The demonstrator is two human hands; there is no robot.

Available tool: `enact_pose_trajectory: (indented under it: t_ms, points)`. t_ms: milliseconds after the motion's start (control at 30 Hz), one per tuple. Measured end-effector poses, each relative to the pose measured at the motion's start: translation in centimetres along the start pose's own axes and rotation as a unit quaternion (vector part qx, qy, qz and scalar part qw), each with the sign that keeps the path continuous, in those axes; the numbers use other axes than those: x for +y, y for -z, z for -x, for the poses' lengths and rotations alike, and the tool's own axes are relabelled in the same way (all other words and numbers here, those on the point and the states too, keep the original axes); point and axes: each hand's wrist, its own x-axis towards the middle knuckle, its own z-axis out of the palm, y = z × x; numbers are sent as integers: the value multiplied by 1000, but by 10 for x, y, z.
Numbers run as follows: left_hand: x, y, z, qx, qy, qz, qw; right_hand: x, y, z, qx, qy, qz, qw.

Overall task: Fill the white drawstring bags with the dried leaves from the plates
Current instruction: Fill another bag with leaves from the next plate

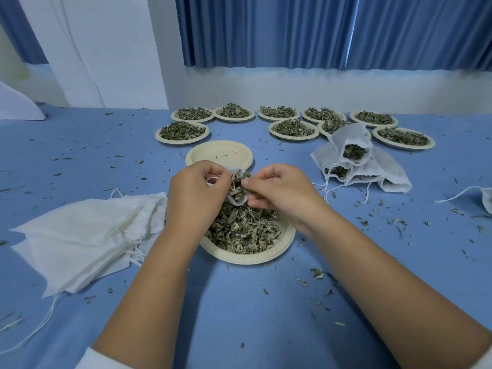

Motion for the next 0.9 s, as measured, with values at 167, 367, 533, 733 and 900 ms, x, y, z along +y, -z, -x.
enact_pose_trajectory:
  t_ms: [167,367,533,733,900]
  points:
    - [2,1,-2,-6,34,8,999,-2,-3,7,-53,88,55,993]
    - [6,3,1,-58,47,60,995,3,-3,6,18,161,171,972]
    - [8,2,3,-92,29,74,993,9,3,1,64,199,249,946]
    - [10,0,5,-96,30,81,992,16,-5,4,25,227,302,925]
    - [7,3,-1,-37,57,78,995,8,-3,2,6,196,219,956]
